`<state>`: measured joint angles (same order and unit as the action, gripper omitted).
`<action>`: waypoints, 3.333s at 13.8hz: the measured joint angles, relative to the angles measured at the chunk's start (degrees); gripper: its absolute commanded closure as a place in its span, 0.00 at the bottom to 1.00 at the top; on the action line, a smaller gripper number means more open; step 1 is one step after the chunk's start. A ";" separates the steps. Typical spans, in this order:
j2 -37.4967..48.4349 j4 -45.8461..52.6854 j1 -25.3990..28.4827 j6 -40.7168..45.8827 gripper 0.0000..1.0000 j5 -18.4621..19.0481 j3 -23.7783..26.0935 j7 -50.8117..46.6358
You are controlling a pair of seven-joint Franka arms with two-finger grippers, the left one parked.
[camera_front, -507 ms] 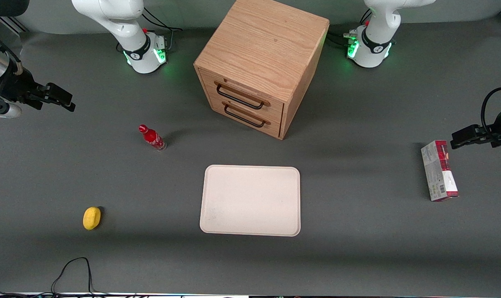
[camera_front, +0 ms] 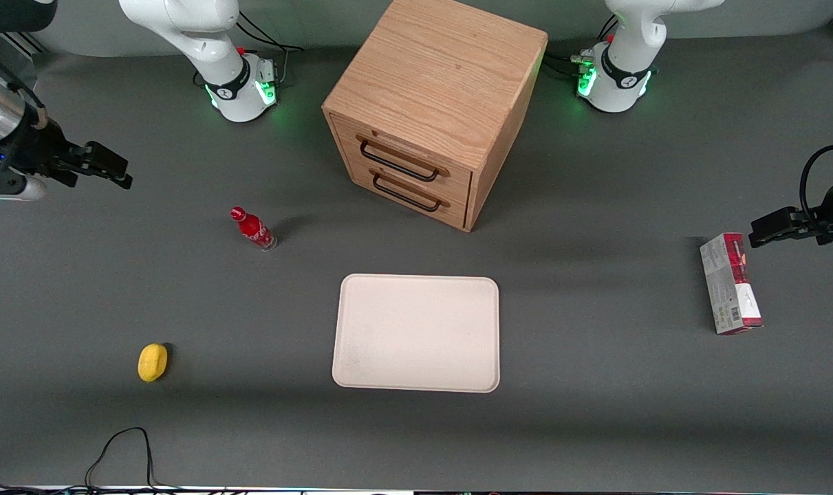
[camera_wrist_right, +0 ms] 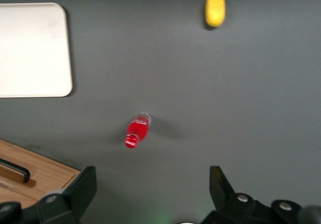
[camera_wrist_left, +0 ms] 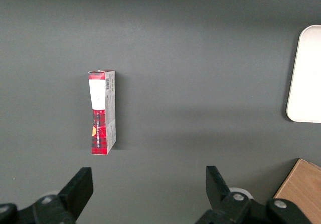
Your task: Open upper drawer
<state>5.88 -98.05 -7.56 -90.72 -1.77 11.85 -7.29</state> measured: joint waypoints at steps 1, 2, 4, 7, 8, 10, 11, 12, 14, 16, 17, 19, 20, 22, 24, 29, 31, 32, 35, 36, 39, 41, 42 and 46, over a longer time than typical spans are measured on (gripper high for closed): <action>-1.09 1.25 0.14 -0.07 0.00 -0.09 2.47 -0.01; -2.12 2.43 0.34 -0.09 0.00 -0.16 5.35 -0.05; -4.12 4.89 0.82 -0.14 0.00 -0.20 12.39 -0.06; -7.35 9.37 1.11 -0.17 0.00 -0.23 22.37 0.04; -8.51 10.60 1.16 -0.13 0.00 -0.24 25.80 0.94; -11.08 11.62 1.37 -0.08 0.00 -0.25 31.96 6.90; -12.64 11.87 1.54 -0.09 0.00 -0.25 34.05 9.25; -14.46 12.07 1.67 -0.10 0.00 -0.25 35.64 10.65; -18.55 12.44 1.78 -0.11 0.00 -0.91 37.43 12.38; -22.59 12.73 1.84 -0.17 0.00 -3.03 38.06 15.02; -24.54 12.81 1.92 -0.22 0.00 -3.33 38.15 16.86; -27.94 12.85 2.21 -0.50 0.00 -3.43 38.21 19.70; -29.31 12.82 2.59 -1.10 0.00 -3.43 38.24 20.26; -31.08 12.14 3.66 -3.74 0.00 -3.43 38.31 20.40; -31.69 10.11 4.31 -6.66 0.00 -2.36 38.34 20.40; -33.04 5.93 4.84 -11.07 0.00 1.14 38.34 20.52; -34.08 5.43 5.19 -12.55 0.00 1.79 38.34 20.52; -34.49 5.22 5.45 -13.09 0.00 2.28 38.34 20.52; -35.56 4.24 5.73 -15.29 0.00 4.24 38.34 20.52; -35.95 4.23 5.73 -15.58 0.00 4.69 38.37 20.52; -36.75 4.59 5.59 -16.51 0.00 7.73 38.33 20.53; -37.75 6.05 4.95 -17.15 0.00 9.96 37.84 21.17; -38.61 7.40 4.63 -17.18 0.00 10.91 37.47 21.80; -41.50 13.58 3.94 -17.20 0.00 11.75 32.58 26.19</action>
<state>-35.62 -84.47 -3.62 -107.92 9.99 44.43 18.90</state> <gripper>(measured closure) 0.000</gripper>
